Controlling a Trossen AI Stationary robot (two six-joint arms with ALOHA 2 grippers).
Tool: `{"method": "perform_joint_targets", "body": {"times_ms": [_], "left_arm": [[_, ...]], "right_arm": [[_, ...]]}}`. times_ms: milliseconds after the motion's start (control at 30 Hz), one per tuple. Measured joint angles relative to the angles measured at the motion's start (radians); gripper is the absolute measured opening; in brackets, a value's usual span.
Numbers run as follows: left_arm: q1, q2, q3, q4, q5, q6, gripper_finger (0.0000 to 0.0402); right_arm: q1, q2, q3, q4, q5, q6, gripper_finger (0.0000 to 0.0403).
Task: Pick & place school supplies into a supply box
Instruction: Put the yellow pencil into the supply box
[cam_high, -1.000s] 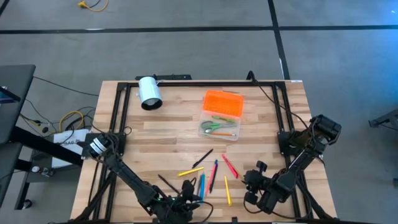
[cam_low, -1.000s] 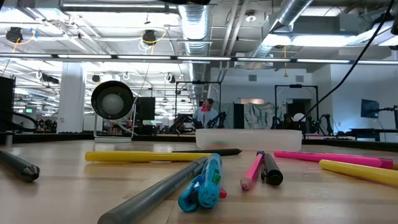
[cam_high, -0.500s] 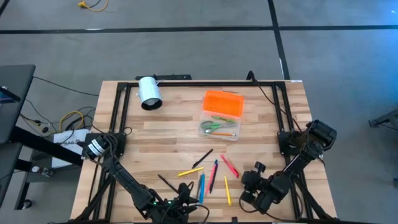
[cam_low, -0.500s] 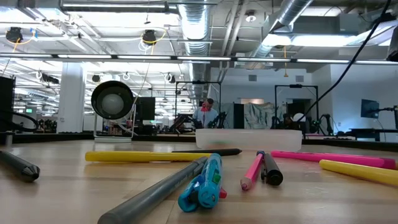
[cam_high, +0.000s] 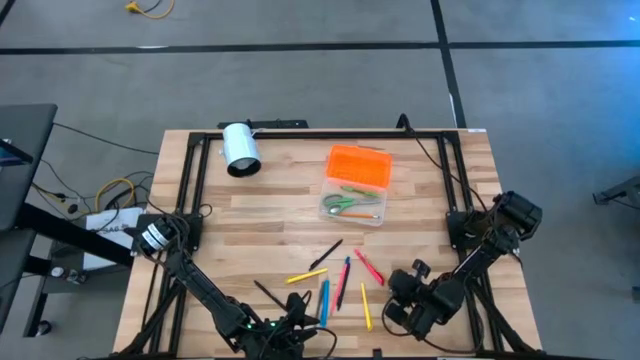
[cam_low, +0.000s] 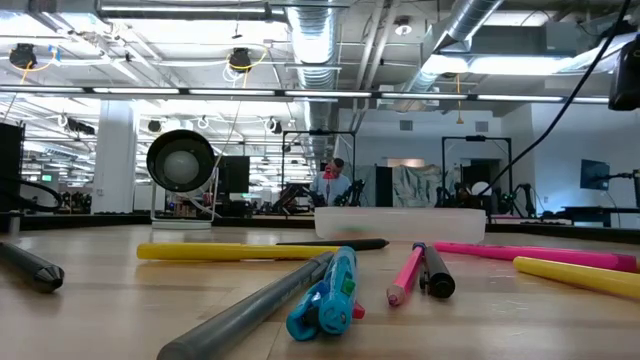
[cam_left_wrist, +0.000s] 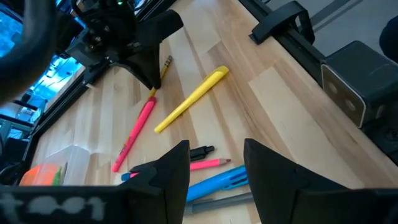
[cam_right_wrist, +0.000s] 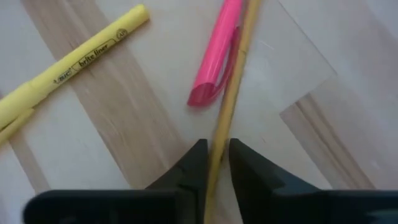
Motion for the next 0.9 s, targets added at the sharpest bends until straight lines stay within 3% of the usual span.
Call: {"method": "perform_joint_targets", "body": {"times_ms": [133,467,900], "left_arm": [[0.002,0.000,0.000,0.000,0.000,0.000,0.0142],[0.002,0.000,0.000,0.000,-0.011,0.001,0.0142],[0.002,0.000,0.000,-0.068,-0.047,-0.060,0.0142]], "right_arm": [[0.001,0.000,0.000,-0.002,0.001,-0.029,0.0008],[-0.013,0.000,0.000,-0.064,0.011,-0.033,0.0006],[-0.084,0.002,-0.002,-0.150,0.026,-0.161,0.0001]]}}
